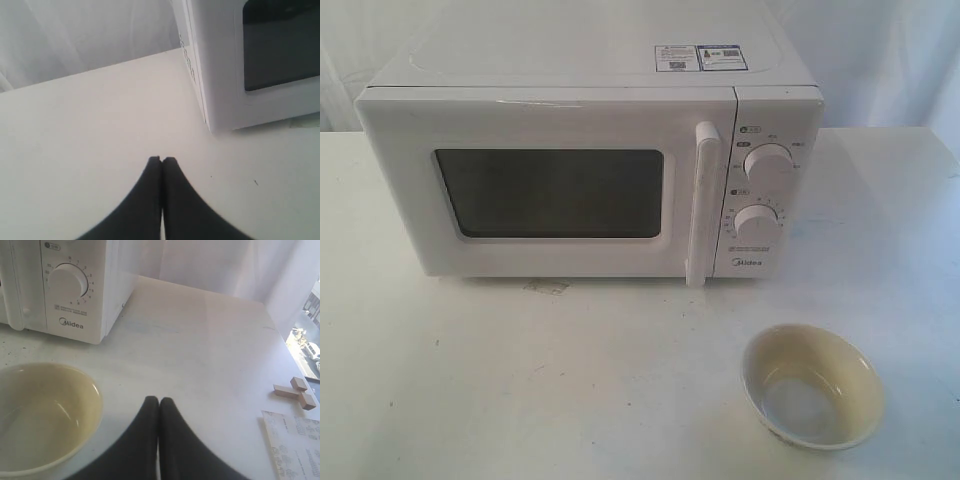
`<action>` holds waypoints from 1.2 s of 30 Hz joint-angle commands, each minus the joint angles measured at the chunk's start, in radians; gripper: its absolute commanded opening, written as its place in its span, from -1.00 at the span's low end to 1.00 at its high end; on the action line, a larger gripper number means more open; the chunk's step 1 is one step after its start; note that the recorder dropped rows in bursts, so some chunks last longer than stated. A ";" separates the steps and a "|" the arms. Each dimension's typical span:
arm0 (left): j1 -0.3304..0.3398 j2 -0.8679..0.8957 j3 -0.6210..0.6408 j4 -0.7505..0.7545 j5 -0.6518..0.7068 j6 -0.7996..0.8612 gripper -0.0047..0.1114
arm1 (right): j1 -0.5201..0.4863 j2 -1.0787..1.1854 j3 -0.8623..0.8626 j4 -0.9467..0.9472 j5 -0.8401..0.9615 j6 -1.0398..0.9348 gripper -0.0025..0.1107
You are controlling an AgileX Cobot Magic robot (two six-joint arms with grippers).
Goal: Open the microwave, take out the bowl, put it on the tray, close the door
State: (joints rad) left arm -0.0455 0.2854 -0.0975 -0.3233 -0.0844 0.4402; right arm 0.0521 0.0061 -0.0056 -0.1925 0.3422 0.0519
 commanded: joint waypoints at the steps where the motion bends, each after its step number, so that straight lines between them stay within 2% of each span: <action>1: -0.001 -0.113 0.089 -0.018 -0.020 -0.069 -0.92 | -0.006 -0.006 0.006 0.001 -0.001 0.004 -0.96; 4: -0.001 -0.190 0.097 -0.018 0.016 -0.094 -0.92 | -0.006 -0.006 0.006 0.001 -0.001 0.004 -0.96; 8: -0.001 -0.285 0.097 -0.013 0.203 -0.093 -0.92 | -0.006 -0.006 0.006 0.001 -0.001 0.004 -0.96; 12: -0.001 -0.285 0.097 -0.013 0.328 -0.118 -0.92 | -0.006 -0.006 0.006 0.001 -0.001 0.004 -0.96; 24: -0.001 -0.285 0.097 -0.015 0.319 -0.159 -0.92 | -0.006 -0.006 0.006 0.001 -0.001 0.004 -0.96; 30: -0.001 -0.285 0.097 -0.011 0.321 -0.314 -0.92 | -0.006 -0.006 0.006 0.001 -0.001 0.004 -0.96; 36: -0.001 -0.285 0.097 0.125 0.317 -0.310 -0.92 | -0.006 -0.006 0.006 0.001 -0.001 0.004 -0.96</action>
State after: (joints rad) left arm -0.0455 0.0044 -0.0038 -0.2460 0.2338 0.1421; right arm 0.0521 0.0061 -0.0056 -0.1925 0.3422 0.0519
